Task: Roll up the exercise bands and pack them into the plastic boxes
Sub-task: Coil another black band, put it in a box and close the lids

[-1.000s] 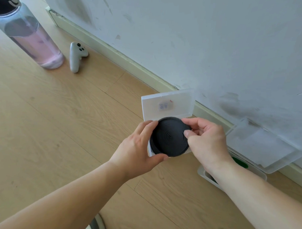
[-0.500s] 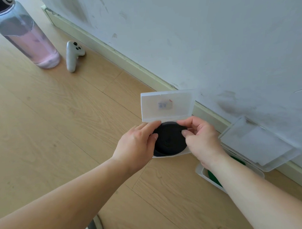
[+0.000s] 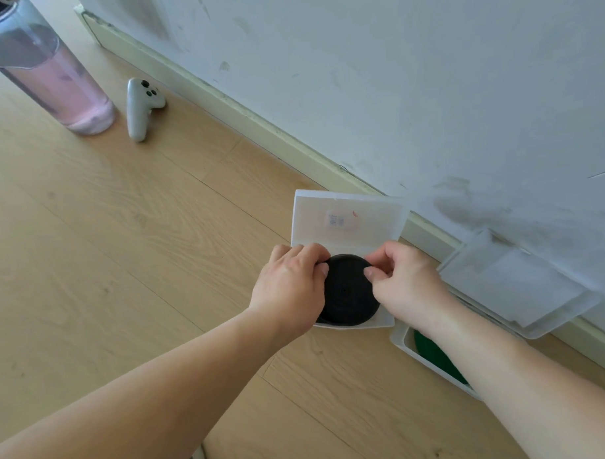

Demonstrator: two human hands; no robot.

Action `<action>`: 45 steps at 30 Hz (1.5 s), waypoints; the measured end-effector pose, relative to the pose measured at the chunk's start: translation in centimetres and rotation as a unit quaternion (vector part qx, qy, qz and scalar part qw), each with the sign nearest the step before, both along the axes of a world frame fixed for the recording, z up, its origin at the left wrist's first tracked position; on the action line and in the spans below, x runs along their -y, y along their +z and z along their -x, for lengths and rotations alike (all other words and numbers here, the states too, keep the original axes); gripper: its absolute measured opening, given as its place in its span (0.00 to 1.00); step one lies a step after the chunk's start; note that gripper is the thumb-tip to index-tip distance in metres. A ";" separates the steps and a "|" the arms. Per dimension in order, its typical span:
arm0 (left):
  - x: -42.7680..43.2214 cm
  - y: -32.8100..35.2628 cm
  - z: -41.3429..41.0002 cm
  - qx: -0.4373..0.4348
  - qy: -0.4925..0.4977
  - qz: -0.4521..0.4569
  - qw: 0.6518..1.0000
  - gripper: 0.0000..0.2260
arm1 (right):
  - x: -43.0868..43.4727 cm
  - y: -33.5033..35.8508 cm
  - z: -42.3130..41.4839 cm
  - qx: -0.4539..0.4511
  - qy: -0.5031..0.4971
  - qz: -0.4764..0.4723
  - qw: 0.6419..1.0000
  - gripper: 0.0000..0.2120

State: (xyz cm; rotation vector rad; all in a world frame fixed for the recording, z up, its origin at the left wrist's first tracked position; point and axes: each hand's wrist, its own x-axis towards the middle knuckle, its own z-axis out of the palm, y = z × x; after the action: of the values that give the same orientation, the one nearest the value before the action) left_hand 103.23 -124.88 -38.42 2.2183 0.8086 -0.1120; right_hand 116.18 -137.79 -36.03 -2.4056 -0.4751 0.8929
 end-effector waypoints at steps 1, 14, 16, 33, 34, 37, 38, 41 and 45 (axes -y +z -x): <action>0.0 0.1 -0.1 0.001 0.008 0.008 1.000 0.09 | 0.0 0.1 -0.1 0.021 0.033 0.019 0.999 0.02; 0.3 -0.6 0.1 0.020 -0.023 0.000 1.000 0.10 | 2.6 -0.9 2.7 0.160 0.096 0.086 0.979 0.07; 0.4 -0.7 0.3 0.025 -0.048 -0.020 0.998 0.09 | 2.9 -1.1 3.6 0.157 0.081 0.100 0.979 0.08; 3.3 -1.3 3.1 0.101 -0.078 -0.134 0.983 0.10 | 3.8 -2.1 6.2 0.013 -0.139 -0.055 0.989 0.10; 3.3 -1.2 3.1 0.097 -0.070 -0.110 0.987 0.10 | 3.5 -2.1 6.2 0.004 -0.149 -0.052 0.987 0.11; 3.2 -1.2 2.8 0.060 -0.076 -0.080 0.992 0.12 | 2.8 -2.0 5.8 0.003 -0.156 -0.033 0.987 0.14; 3.1 -1.3 2.7 0.053 -0.079 -0.076 0.993 0.12 | 2.7 -2.1 5.7 0.005 -0.155 -0.028 0.988 0.15; 2.9 -1.2 2.5 0.050 -0.085 -0.066 0.993 0.12 | 3.1 -2.2 5.6 0.009 -0.130 -0.030 0.991 0.18; 3.1 -1.3 2.7 0.059 -0.112 -0.091 0.988 0.11 | 3.8 -3.0 6.0 0.036 -0.086 -0.012 0.996 0.21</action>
State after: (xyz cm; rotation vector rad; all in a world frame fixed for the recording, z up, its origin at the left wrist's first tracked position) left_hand 100.53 -127.98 -39.74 2.4581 0.5200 -0.0141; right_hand 110.20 -141.61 -38.99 -2.4210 -0.2981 0.7247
